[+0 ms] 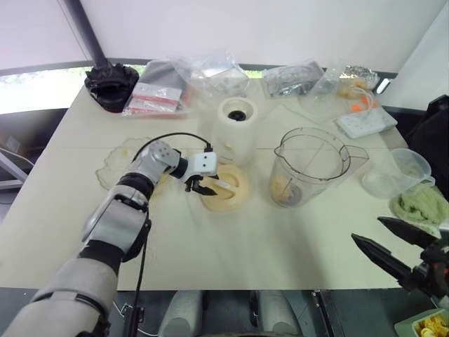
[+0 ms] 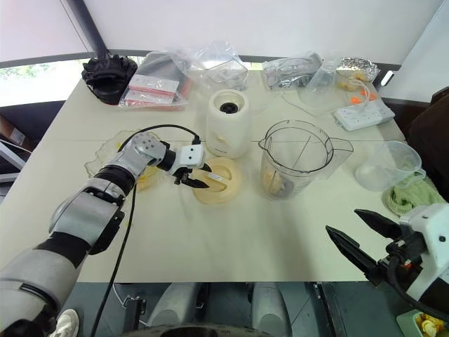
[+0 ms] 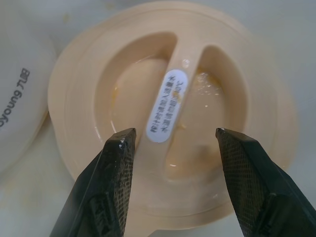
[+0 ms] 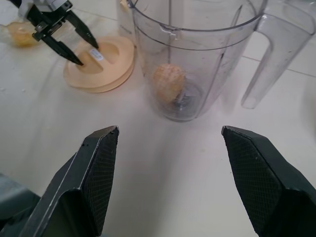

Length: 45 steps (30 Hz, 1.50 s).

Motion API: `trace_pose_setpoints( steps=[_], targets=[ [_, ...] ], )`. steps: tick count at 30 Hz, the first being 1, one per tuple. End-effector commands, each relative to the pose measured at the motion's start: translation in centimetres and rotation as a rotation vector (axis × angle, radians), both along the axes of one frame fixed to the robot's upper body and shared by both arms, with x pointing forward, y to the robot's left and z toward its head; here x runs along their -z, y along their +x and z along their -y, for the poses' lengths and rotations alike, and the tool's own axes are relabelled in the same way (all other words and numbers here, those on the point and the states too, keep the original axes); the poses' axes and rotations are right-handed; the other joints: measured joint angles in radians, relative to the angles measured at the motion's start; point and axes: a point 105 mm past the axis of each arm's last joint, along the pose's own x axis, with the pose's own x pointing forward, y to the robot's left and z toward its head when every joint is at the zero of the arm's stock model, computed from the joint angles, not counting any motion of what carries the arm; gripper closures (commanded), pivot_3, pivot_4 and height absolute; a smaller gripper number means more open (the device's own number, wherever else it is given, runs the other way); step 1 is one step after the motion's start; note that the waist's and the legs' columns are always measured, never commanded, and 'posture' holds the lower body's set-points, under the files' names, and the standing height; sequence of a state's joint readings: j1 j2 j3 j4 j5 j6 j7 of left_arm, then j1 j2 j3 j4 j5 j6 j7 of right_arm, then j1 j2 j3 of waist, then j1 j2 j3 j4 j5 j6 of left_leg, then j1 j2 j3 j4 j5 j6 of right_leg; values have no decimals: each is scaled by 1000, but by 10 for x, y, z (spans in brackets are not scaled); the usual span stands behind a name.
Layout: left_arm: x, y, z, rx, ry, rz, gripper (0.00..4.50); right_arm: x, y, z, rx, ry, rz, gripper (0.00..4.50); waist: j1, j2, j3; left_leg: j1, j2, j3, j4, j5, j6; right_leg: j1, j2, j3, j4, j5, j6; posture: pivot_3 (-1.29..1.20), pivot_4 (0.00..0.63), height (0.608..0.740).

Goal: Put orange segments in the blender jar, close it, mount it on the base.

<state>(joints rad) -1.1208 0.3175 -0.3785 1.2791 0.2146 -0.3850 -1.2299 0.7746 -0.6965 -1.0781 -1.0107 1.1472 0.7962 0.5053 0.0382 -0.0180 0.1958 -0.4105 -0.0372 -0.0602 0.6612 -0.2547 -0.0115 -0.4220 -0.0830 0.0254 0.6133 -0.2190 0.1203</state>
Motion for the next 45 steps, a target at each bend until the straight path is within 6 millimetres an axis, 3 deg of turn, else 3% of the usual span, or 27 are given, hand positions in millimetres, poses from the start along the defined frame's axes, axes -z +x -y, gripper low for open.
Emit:
trace_pose_setpoints(
  steps=[1, 11, 14, 17, 18, 22, 32, 38, 45],
  targets=[
    [-10, 6, 11, 18, 19, 51, 1830, -9, -2, -3, 12, -22, 49, 1006, 0, 0, 0, 0, 0, 0, 0, 0, 0, 0, 0, 0, 0, 0, 0, 0, 150, 740],
    [11, 0, 37, 40, 127, 28, 1830, -12, 0, 3, 64, -51, 70, 1006, 1, -1, 0, 0, 0, 0, 1, 0, 0, 1, 0, 0, 0, 0, 0, 0, 150, 740],
    [18, 0, 34, 47, 179, 39, 2732, -12, 1, 5, 75, -65, 73, 1006, 1, -1, -1, 1, 0, 0, 1, 0, 0, 2, 0, 0, 0, 0, 0, 0, 150, 740],
    [20, -1, 33, 41, 185, 29, 4119, -12, 3, 6, 91, -61, 85, 1006, 1, -1, -2, 2, 0, 0, 1, 0, 0, 4, 0, -1, 0, 0, 0, 0, 150, 740],
    [20, -1, 33, 40, 183, 27, 4250, -12, 4, 7, 92, -61, 86, 1006, 1, -1, -2, 3, 0, 0, 1, 0, 0, 6, 0, -1, 0, -2, -2, 0, 150, 740],
    [12, 3, 26, -4, 140, 6, 4243, -10, 18, 15, 157, -63, 146, 1006, -3, -2, -2, 5, 1, 0, 2, 0, 0, 8, 0, -1, -1, -2, -2, 0, 150, 740],
    [-45, 7, 14, -31, -211, -33, 4243, 16, 57, 33, 292, -14, 232, 1006, 1, -3, -1, 0, 0, 0, 2, 0, 1, 2, 2, -3, 1, 1, -1, 0, 150, 740],
    [-70, -5, 4, -46, -359, -10, 4243, 34, 81, 40, 323, -7, 253, 1006, -3, 1, -2, 0, 0, 0, 1, 0, 1, 1, 1, -3, 4, 1, -1, 0, 150, 740],
    [-88, -27, -4, -111, -425, 23, 4243, 40, 114, 44, 319, -14, 295, 1006, -21, 2, -2, 2, 0, -1, 3, 0, 0, 2, 1, -1, 6, 2, -3, 0, 150, 740]
  ],
)
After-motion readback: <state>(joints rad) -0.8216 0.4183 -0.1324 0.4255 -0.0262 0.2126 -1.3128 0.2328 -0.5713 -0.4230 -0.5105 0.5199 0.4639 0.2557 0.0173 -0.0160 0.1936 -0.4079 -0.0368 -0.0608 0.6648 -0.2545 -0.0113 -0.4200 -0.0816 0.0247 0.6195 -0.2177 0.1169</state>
